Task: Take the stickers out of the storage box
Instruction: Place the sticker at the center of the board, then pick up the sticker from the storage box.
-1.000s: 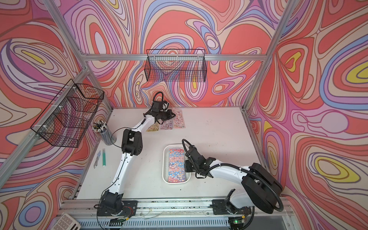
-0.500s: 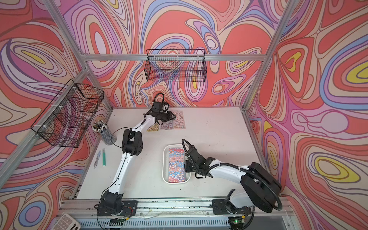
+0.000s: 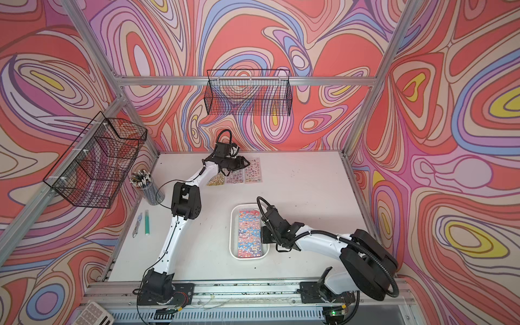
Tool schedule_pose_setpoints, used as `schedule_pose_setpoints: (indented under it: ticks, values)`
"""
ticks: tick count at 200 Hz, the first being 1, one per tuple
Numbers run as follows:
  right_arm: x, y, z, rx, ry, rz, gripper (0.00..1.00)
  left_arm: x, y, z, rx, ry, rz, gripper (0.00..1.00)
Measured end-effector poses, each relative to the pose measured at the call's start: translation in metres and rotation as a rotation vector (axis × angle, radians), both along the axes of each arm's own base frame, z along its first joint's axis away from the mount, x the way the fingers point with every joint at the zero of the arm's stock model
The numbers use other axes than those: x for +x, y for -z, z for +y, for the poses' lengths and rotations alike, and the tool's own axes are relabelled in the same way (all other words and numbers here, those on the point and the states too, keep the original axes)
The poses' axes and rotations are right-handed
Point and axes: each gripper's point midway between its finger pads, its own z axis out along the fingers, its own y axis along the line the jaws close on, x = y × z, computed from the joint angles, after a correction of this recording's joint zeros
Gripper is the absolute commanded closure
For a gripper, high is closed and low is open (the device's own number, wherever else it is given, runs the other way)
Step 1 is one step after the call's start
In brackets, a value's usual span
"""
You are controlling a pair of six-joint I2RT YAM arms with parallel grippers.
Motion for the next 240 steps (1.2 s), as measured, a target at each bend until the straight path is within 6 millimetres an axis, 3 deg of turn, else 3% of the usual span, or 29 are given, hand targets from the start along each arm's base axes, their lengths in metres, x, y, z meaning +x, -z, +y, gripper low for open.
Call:
schedule_pose_setpoints:
  ticks: [41, 83, 123, 149, 169, 203, 240]
  values:
    - [0.0, 0.0, 0.0, 0.0, 0.0, 0.0, 0.73, -0.003, -0.036, 0.002, 0.009, 0.01, -0.052, 0.41]
    - [0.002, -0.003, 0.0, -0.005, 0.004, -0.005, 0.7, -0.02, -0.09, 0.007, -0.007, 0.013, -0.104, 0.41]
    - [0.01, -0.026, -0.002, -0.013, 0.022, -0.052, 0.57, -0.078, -0.149, 0.024, -0.045, -0.011, -0.16, 0.44]
    - [0.017, -0.043, -0.003, -0.021, 0.031, -0.089, 0.53, -0.119, -0.19, 0.034, -0.073, -0.029, -0.219, 0.46]
    - [0.021, -0.056, -0.004, -0.026, 0.038, -0.112, 0.52, -0.153, -0.21, 0.038, -0.071, -0.039, -0.246, 0.47]
    - [0.027, -0.088, -0.004, -0.021, 0.041, -0.162, 0.5, -0.214, -0.209, 0.038, -0.01, -0.042, -0.205, 0.51]
    - [0.031, -0.122, 0.0, 0.017, 0.034, -0.212, 0.48, -0.277, -0.172, 0.071, 0.103, -0.086, -0.084, 0.57]
